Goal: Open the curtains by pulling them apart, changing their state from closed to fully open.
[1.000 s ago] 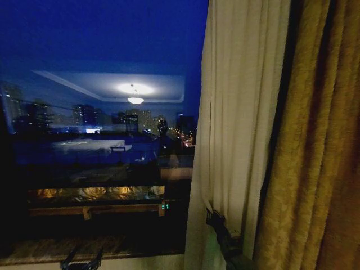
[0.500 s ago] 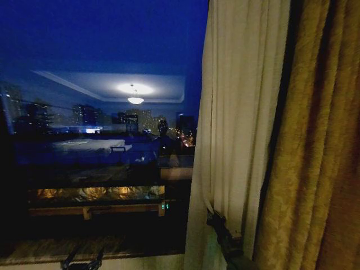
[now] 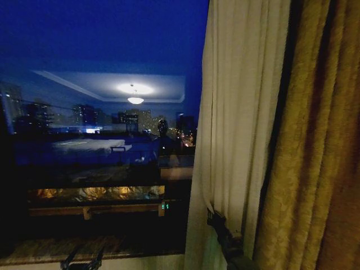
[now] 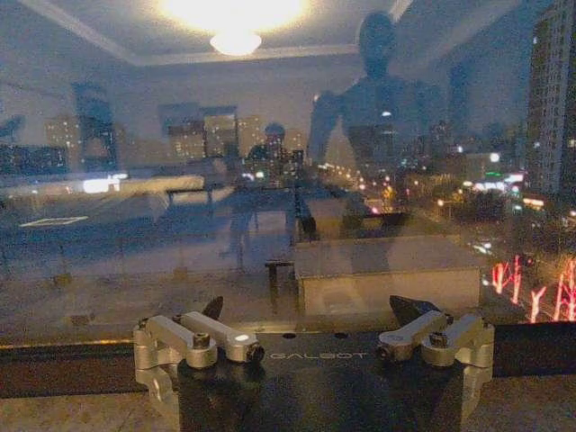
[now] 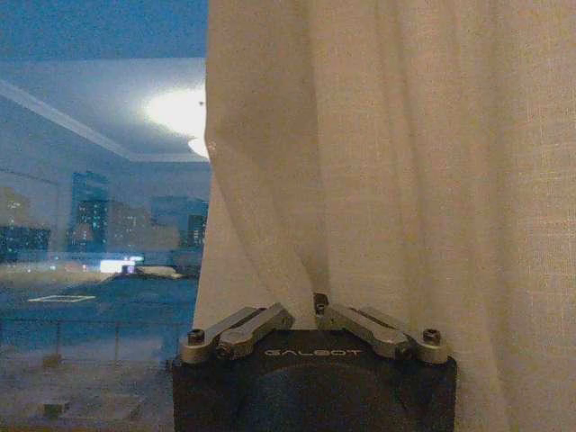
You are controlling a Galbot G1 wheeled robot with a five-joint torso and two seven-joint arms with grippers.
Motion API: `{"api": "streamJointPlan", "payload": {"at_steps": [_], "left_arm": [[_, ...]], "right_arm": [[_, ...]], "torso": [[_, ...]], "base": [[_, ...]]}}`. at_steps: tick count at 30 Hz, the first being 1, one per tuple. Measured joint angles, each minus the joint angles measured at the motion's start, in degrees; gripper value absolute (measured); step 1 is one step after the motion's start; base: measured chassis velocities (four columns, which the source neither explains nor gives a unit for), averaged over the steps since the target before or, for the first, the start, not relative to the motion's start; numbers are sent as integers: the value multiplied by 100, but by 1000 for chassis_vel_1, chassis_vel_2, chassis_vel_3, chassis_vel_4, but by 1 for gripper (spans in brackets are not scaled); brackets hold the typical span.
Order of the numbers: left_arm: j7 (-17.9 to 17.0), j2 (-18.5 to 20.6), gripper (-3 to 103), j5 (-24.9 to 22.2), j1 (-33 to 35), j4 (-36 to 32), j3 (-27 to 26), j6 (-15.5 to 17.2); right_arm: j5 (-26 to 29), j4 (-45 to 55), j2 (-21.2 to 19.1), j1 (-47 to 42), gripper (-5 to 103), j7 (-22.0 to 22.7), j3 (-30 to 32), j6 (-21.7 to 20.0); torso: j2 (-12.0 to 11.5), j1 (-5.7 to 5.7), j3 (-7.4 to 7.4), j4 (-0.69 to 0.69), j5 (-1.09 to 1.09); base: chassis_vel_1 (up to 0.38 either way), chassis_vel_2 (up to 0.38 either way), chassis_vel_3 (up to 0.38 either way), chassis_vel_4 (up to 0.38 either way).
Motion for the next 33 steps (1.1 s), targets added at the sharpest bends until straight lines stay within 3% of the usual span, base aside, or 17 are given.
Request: {"api": "streamJointPlan", "payload": {"at_steps": [33], "left_arm": [[9,7,100,0,-24,87,0,-32]], "right_arm": [[-43,108,0,-90,0,-101,-3,65]], "torso": [[0,0,0,0,1]], "base": [[-60,-62,61,62]]}}
